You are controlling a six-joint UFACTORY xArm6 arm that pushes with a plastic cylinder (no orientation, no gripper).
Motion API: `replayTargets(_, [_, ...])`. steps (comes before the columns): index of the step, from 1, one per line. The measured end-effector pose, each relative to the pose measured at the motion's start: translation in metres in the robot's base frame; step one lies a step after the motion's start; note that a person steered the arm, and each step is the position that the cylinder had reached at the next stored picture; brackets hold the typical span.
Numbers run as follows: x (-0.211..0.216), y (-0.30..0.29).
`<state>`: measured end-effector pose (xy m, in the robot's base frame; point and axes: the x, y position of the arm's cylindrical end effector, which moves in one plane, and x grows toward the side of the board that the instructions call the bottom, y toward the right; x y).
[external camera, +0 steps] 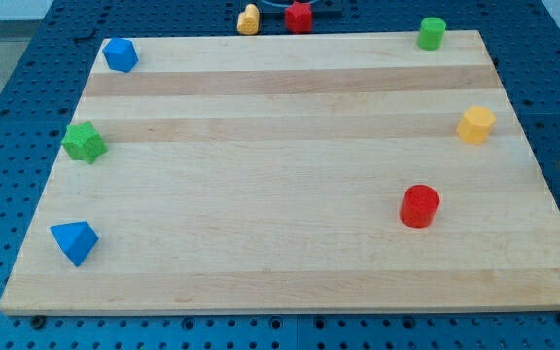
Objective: Point at the red circle
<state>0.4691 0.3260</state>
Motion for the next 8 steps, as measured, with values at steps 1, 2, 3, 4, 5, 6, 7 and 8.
replayTargets(1, [-0.004, -0.043])
replayTargets(2, [-0.006, -0.104])
replayTargets(3, [-0.006, -0.163])
replayTargets(4, [0.001, -0.211])
replayTargets(5, [0.011, -0.252])
replayTargets(6, [0.02, -0.273])
replayTargets(7, [-0.012, -0.259])
replayTargets(8, [-0.031, -0.207])
